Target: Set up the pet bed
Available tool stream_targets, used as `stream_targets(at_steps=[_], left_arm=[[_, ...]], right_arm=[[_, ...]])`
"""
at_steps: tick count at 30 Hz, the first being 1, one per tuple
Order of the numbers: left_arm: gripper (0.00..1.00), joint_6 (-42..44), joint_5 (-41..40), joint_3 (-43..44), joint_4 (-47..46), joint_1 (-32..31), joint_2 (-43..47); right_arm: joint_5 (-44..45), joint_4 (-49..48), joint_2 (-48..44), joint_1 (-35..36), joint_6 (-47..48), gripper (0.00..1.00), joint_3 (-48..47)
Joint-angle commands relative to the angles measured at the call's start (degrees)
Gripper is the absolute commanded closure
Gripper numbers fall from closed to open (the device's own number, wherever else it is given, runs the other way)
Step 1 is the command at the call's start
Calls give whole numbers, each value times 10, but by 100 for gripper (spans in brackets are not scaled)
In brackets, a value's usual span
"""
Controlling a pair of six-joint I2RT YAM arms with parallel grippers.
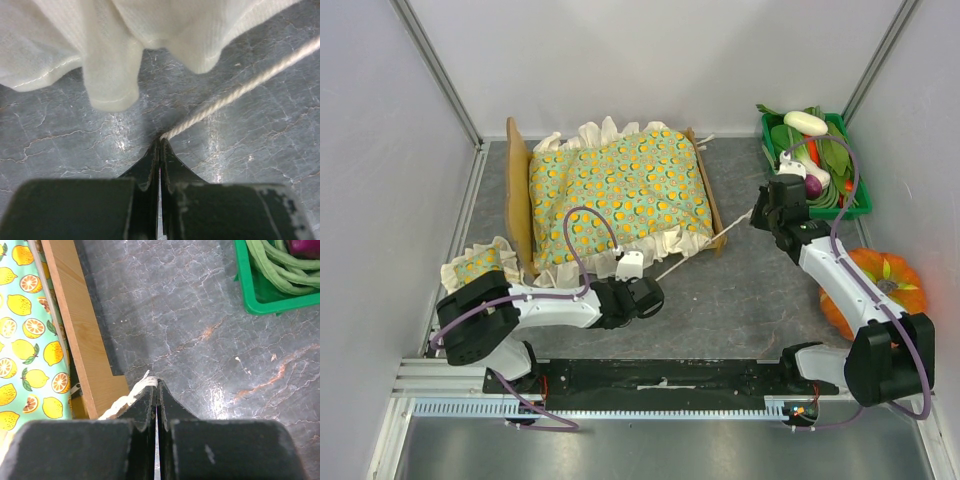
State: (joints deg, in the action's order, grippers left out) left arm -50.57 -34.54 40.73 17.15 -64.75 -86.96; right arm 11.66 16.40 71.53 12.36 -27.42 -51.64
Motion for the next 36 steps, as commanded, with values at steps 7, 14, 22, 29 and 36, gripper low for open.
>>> stream_targets(at_steps=[7, 14, 22, 29, 36], left_arm=[[98, -11, -42, 26, 78, -3, -22], [63, 16, -25, 74, 87, -16, 1], [7, 31, 4, 100, 148, -36, 204], [5, 109, -136, 303, 350, -15, 307], [4, -9, -151, 503, 650, 194, 268]], right_arm=[[-22, -56, -31, -23, -3, 100, -1], [-102, -33, -59, -22, 29, 88, 50], [-144, 93, -207, -22, 11, 36, 52], [-251, 16, -105, -12, -36, 41, -49], [-288, 136, 4, -6, -25, 33, -210]])
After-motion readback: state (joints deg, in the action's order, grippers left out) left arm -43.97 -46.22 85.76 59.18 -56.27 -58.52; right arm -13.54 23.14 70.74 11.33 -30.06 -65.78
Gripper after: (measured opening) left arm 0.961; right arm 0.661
